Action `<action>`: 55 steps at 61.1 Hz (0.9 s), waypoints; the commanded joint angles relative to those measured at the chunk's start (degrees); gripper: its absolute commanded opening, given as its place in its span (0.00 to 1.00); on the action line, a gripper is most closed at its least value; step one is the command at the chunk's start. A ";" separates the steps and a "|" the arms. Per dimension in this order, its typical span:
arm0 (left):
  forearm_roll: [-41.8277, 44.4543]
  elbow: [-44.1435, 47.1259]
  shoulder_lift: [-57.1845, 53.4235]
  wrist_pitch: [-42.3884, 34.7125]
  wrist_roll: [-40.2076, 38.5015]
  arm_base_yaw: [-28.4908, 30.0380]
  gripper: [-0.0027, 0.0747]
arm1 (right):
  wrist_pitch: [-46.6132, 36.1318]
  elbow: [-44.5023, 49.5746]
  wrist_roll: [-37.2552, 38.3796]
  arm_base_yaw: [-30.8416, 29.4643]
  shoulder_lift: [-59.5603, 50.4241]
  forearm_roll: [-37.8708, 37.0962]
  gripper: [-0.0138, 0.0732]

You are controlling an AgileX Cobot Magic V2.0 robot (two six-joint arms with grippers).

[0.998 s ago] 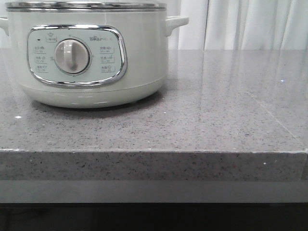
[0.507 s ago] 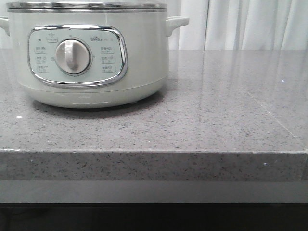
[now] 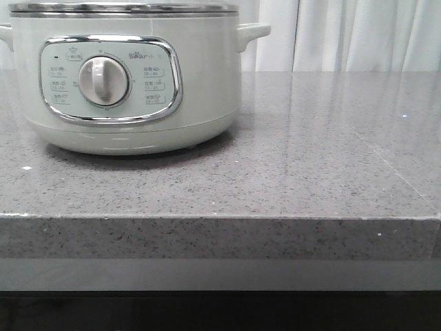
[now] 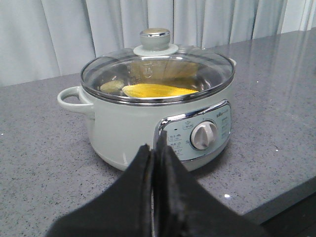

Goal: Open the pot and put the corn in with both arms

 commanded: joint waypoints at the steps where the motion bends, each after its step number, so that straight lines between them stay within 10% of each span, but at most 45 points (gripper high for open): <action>1: -0.17 -1.53 0.62 -5.10 0.11 -0.27 0.01 | -4.77 -1.55 -0.49 -0.21 0.27 -0.43 0.08; 19: 7.62 2.39 -3.16 -9.14 -7.12 2.27 0.01 | -4.77 -1.55 -0.49 -0.21 0.27 -0.43 0.08; 55: 1.31 24.26 -14.01 -13.99 -9.44 26.52 0.01 | -4.77 -1.55 -0.49 -0.21 0.27 -0.43 0.08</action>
